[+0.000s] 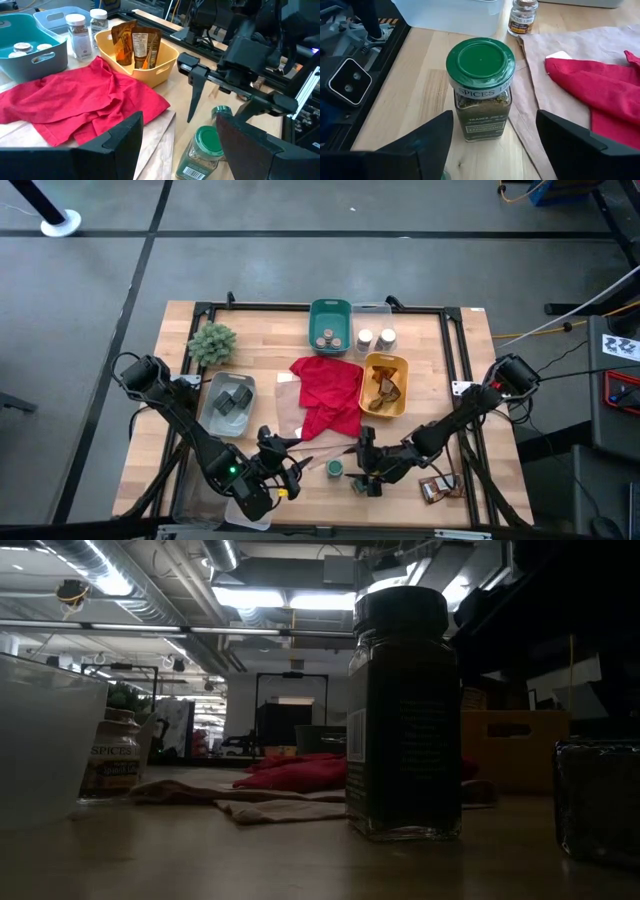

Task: Sort spices by type
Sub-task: Put the left green seasoning bottle into the bottom left transparent bin

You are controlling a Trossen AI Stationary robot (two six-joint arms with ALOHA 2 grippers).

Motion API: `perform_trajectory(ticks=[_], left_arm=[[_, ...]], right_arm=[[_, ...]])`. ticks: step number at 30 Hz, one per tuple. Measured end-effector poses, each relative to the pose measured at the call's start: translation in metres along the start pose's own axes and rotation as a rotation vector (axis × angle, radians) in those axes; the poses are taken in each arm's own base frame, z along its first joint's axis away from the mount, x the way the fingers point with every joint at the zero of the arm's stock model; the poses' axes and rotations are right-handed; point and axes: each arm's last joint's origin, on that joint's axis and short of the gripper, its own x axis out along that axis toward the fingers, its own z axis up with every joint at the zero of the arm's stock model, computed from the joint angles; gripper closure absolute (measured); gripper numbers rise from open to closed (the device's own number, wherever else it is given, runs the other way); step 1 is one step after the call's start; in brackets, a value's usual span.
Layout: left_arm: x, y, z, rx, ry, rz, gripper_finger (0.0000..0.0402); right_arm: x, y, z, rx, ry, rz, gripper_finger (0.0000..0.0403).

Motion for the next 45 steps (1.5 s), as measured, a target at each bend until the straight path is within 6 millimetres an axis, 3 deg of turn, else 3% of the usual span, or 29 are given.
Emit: perform_trajectory(ticks=[25,40,45], left_arm=[[0.000,0.000,0.000,0.010,0.000,0.000,0.0167],[0.000,0.000,0.000,0.009,0.000,0.000,0.0167],[0.000,0.000,0.000,0.013,0.000,0.001,0.0167]], right_arm=[[0.011,-0.010,0.013,0.069,-0.071,0.116,0.0118],[0.029,-0.018,0.012,0.016,-0.123,0.111,0.0118],[0.029,-0.017,0.015,-0.007,-0.151,0.125,0.0143]])
